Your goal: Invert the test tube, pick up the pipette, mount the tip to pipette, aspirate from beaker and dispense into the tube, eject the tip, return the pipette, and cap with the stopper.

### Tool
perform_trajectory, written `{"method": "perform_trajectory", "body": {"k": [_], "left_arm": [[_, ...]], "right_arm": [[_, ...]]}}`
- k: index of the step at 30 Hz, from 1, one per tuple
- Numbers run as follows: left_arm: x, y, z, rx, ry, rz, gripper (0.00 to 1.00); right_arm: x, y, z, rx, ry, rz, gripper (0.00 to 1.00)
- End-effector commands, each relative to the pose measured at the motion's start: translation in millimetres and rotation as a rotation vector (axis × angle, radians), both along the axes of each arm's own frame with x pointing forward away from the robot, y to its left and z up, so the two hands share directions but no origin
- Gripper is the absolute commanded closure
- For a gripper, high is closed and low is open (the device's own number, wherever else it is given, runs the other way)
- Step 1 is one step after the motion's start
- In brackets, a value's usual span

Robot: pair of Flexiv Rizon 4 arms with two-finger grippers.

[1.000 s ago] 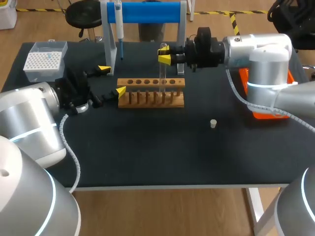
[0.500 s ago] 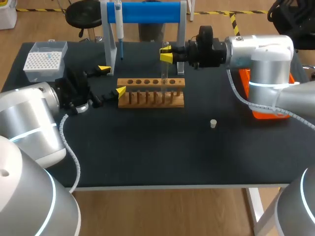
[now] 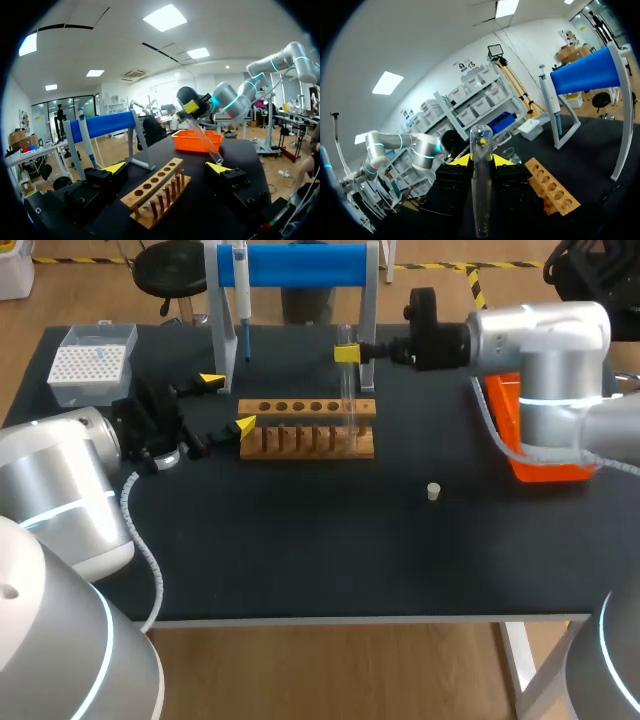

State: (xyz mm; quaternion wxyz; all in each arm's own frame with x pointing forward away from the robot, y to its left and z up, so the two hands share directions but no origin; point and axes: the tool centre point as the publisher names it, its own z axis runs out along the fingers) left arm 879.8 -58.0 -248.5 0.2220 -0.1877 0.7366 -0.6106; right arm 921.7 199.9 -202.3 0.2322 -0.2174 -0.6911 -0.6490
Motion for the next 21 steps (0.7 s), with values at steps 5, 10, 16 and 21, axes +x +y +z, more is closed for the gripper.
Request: {"method": "perform_trajectory", "body": {"k": [5, 10, 16, 21], "left_arm": [[-1.1, -2, -1.0, -0.001, -0.004, 0.009, 0.0], [-1.1, -2, -1.0, -0.001, -0.004, 0.009, 0.0], [-1.1, -2, -1.0, -0.001, -0.004, 0.009, 0.0], [-1.1, -2, -1.0, -0.001, -0.004, 0.009, 0.0]], "right_arm": [[2.7, -1, -2, -0.026, 0.488, 0.016, 1.0], [4.0, 1, -8, -0.038, 0.612, 0.027, 1.0], [4.4, 2, -13, -0.05, 0.716, 0.044, 1.0], [2.6, 2, -13, -0.055, 0.76, 0.04, 1.0]]}}
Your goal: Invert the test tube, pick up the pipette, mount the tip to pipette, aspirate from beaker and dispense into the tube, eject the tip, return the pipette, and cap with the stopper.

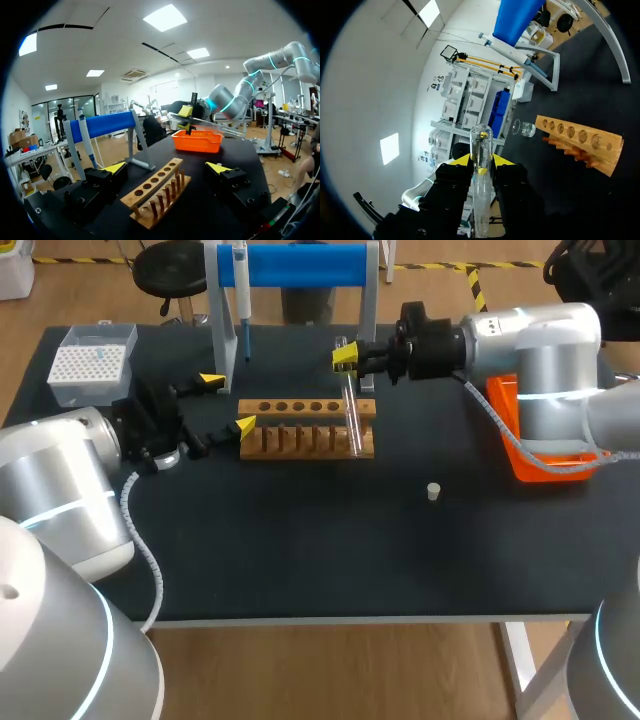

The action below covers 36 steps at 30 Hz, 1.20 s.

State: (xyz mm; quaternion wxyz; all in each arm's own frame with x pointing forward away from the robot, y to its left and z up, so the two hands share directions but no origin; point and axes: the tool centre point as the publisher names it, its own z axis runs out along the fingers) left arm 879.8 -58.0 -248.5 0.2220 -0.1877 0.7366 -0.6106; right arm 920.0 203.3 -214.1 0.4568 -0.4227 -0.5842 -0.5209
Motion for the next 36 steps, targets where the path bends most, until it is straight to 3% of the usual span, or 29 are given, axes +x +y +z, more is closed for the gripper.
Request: {"method": "perform_trajectory", "body": {"k": [1, 21, 36], "left_arm": [[-1.1, -2.2, -1.0, -0.001, -0.004, 0.009, 0.0], [-1.1, -2.2, -1.0, -0.001, -0.004, 0.009, 0.0], [-1.1, -2.2, -1.0, -0.001, -0.004, 0.009, 0.0]], "right_arm": [[4.0, -1.7, -0.5, -0.008, 0.073, 0.022, 1.0], [0.5, -4.6, 0.6, 0.01, 0.235, -0.013, 1.0], [0.6, -4.9, 1.0, 0.021, 0.245, -0.03, 1.0]]}}
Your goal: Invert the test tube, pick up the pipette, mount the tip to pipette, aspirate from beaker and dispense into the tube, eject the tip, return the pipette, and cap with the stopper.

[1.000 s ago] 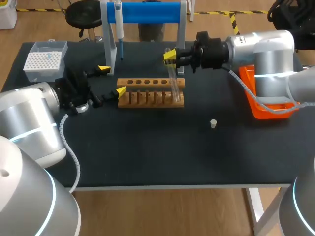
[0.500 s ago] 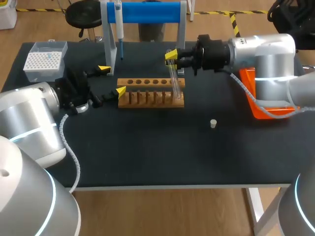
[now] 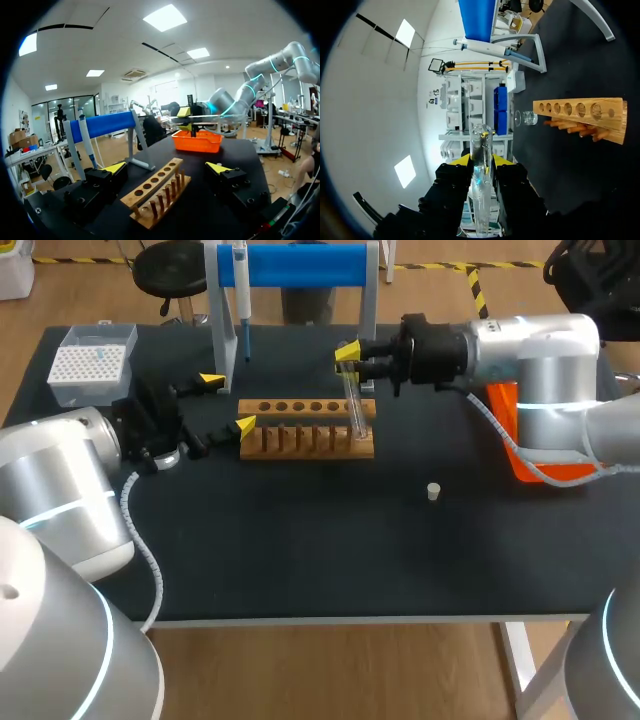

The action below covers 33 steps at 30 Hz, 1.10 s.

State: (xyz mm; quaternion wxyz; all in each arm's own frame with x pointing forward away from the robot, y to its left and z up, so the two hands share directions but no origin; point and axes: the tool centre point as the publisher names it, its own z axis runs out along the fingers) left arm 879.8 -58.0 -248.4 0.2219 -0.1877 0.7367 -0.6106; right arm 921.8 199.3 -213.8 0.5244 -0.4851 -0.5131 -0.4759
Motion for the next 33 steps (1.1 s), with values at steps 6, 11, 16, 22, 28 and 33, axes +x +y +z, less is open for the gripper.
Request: {"method": "perform_trajectory", "body": {"k": [6, 11, 16, 22, 28, 33], "left_arm": [[-1.0, -2, -1.0, -0.001, -0.004, 0.009, 0.0], [-1.0, -2, -1.0, -0.001, -0.004, 0.009, 0.0], [-1.0, -2, -1.0, -0.001, -0.004, 0.009, 0.0], [-1.0, -2, -1.0, -0.001, -0.004, 0.009, 0.0], [-3.1, -14, 17.8, 0.145, -0.436, -0.098, 0.0], [-14.8, -27, 36.3, 0.264, -0.8, -0.26, 0.0]], "right_arm": [[-1.0, -3, 3, 0.001, -0.003, -0.02, 1.0], [-1.0, -3, 3, 0.001, -0.003, -0.02, 1.0], [-1.0, -3, 3, 0.001, -0.003, -0.02, 1.0], [-1.0, -3, 3, 0.001, -0.003, -0.02, 1.0], [-1.0, -3, 3, 0.001, -0.003, -0.02, 1.0], [-1.0, -3, 3, 0.001, -0.003, -0.02, 1.0]]}}
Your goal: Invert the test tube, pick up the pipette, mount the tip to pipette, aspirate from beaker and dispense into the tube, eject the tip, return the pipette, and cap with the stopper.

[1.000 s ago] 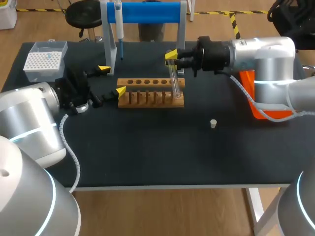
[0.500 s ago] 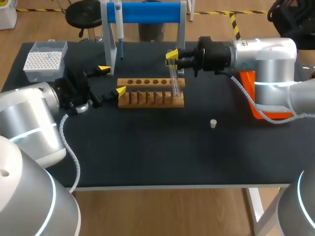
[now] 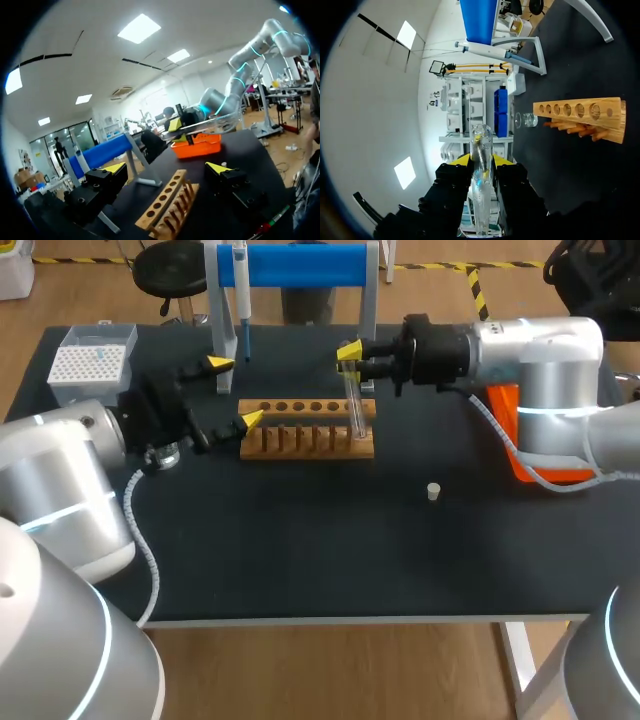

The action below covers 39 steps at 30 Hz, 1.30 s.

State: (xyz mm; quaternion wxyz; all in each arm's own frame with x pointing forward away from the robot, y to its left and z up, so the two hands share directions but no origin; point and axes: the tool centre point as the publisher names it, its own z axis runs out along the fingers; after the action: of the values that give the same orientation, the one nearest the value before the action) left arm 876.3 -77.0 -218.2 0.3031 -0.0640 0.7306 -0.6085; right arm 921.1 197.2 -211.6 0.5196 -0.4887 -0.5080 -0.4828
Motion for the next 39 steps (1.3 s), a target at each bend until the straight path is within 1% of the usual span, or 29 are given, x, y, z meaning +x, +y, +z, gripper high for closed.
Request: {"method": "perform_trajectory", "body": {"k": [1, 13, 14, 15, 16, 17, 18, 19, 20, 22, 23, 25, 28, 29, 33, 37, 39], "left_arm": [[-16.3, -10, 10.7, 0.231, -0.615, -0.157, 0.0], [-16.3, -10, 10.7, 0.231, -0.615, -0.157, 0.0], [-15.8, -9, 10.2, 0.247, -0.684, -0.168, 0.0], [-14.8, -9, 9.4, 0.273, -0.73, -0.163, 0.0], [-14.6, -8, 8.5, 0.329, -0.786, -0.162, 0.0], [-14.5, -9, 7.4, 0.384, -0.823, -0.168, 0.0], [-13.8, -10, 6.6, 0.412, -0.844, -0.179, 0.0], [-13.1, -11, 6.2, 0.443, -0.878, -0.195, 0.0], [-13.0, -13, 7.1, 0.462, -0.926, -0.212, 0.0], [-13.8, -19, 10.4, 0.521, -0.987, -0.244, 0.0], [-14.3, -23, 13.5, 0.536, -1.033, -0.263, 0.0], [-14.4, -28, 18.1, 0.572, -1.082, -0.285, 0.0], [-14.2, -36, 22.4, 0.594, -1.133, -0.309, 0.0], [-14.5, -42, 23.4, 0.605, -1.164, -0.324, 0.0], [-17.8, -57, 23.3, 0.582, -1.226, -0.366, 0.0], [-21.2, -72, 22.0, 0.562, -1.267, -0.405, 0.0], [-21.5, -80, 21.4, 0.552, -1.274, -0.416, 0.0]], "right_arm": [[-0.3, -1, 1, -0.003, 0.0, 0.0, 1.0], [-0.3, -1, 1, -0.003, 0.0, 0.0, 1.0], [-0.3, -1, 1, -0.003, 0.0, 0.0, 1.0], [-0.3, -1, 1, -0.003, 0.0, 0.0, 1.0], [-0.3, -1, 1, -0.003, 0.0, 0.0, 1.0], [-0.3, -1, 1, -0.003, 0.0, 0.0, 1.0], [-0.3, -1, 1, -0.003, 0.0, 0.0, 1.0], [-0.3, -1, 1, -0.003, 0.0, 0.0, 1.0], [-0.3, -1, 1, -0.003, 0.0, 0.0, 1.0], [-0.3, -1, 1, -0.003, 0.0, 0.0, 1.0], [-0.3, -1, 1, -0.003, 0.0, 0.0, 1.0], [-0.3, -1, 1, -0.003, 0.0, 0.0, 1.0], [-0.3, -1, 1, -0.003, 0.0, 0.0, 1.0], [-0.3, -1, 1, -0.003, 0.0, 0.0, 1.0], [-0.3, -1, 1, -0.003, 0.0, 0.0, 1.0], [-0.3, -1, 1, -0.003, 0.0, 0.0, 1.0], [-0.3, -1, 1, -0.003, 0.0, 0.0, 1.0]]}}
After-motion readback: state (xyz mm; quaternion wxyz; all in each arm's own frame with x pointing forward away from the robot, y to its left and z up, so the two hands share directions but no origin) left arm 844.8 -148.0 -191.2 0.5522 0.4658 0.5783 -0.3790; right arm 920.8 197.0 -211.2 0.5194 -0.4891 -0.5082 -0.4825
